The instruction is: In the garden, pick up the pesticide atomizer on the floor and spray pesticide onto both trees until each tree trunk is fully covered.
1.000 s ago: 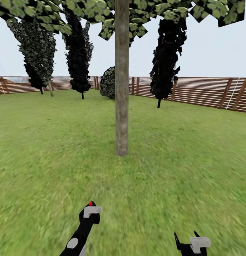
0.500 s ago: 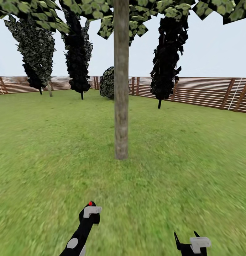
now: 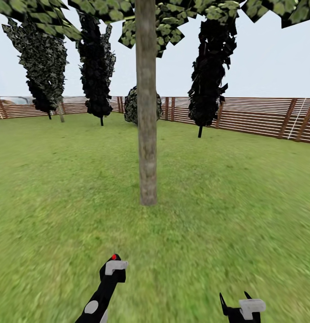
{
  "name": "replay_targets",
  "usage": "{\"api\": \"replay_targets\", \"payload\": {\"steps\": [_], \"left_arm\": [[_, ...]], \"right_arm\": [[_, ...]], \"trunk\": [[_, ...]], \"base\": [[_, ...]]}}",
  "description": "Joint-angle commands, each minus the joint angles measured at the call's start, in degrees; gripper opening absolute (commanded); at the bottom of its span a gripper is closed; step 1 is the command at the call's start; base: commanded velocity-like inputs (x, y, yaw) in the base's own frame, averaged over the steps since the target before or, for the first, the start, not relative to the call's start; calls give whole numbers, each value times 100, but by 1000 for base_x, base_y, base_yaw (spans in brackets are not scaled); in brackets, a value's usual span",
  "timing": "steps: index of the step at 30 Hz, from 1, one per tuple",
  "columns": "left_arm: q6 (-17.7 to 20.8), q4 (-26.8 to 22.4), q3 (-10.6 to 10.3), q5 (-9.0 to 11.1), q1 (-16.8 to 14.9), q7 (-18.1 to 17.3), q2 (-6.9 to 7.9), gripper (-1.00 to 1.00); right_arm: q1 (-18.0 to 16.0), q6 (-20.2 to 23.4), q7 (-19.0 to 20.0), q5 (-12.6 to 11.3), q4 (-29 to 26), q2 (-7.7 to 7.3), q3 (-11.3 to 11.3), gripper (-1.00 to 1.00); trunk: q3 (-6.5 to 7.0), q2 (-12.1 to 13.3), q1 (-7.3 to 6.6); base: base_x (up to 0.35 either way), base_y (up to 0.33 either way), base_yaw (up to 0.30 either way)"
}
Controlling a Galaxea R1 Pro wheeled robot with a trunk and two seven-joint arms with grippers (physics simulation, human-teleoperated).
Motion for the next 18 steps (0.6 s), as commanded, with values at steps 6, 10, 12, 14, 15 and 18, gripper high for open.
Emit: {"api": "replay_targets", "payload": {"steps": [6, 10, 12, 14, 15, 18], "left_arm": [[-87, -12, 72, -43, -5, -40, 5, -100], [-160, -71, 93, -21, -5, -24, 8, -100], [-161, -102, 101, -20, -5, -24, 8, -100], [-162, -125, 107, -20, -5, -23, 8, -100], [-159, -140, 118, -20, -5, -23, 8, -100], [-145, -150, 165, -19, -5, -26, 13, -100]], "right_arm": [[-5, -14, -20, -29, 4, -7, 39, 100], [-5, -46, -38, -62, -18, -11, 5, 100], [-5, -50, -44, -59, -19, -14, -4, 100], [-5, -46, -48, -60, -21, -26, -14, 100], [-5, -37, -51, -61, -21, -40, -20, 100], [-19, 41, -45, -67, -22, -149, -28, 100]], "trunk": [[-9, -7, 4], [-9, -7, 4], [-9, -7, 4], [-9, -7, 4], [-9, -7, 4], [-9, -7, 4]], "base": [[195, 38, 0], [18, 7, 0], [2, 1, 0], [1, 0, 0], [0, 0, 0], [0, 0, 0]]}}
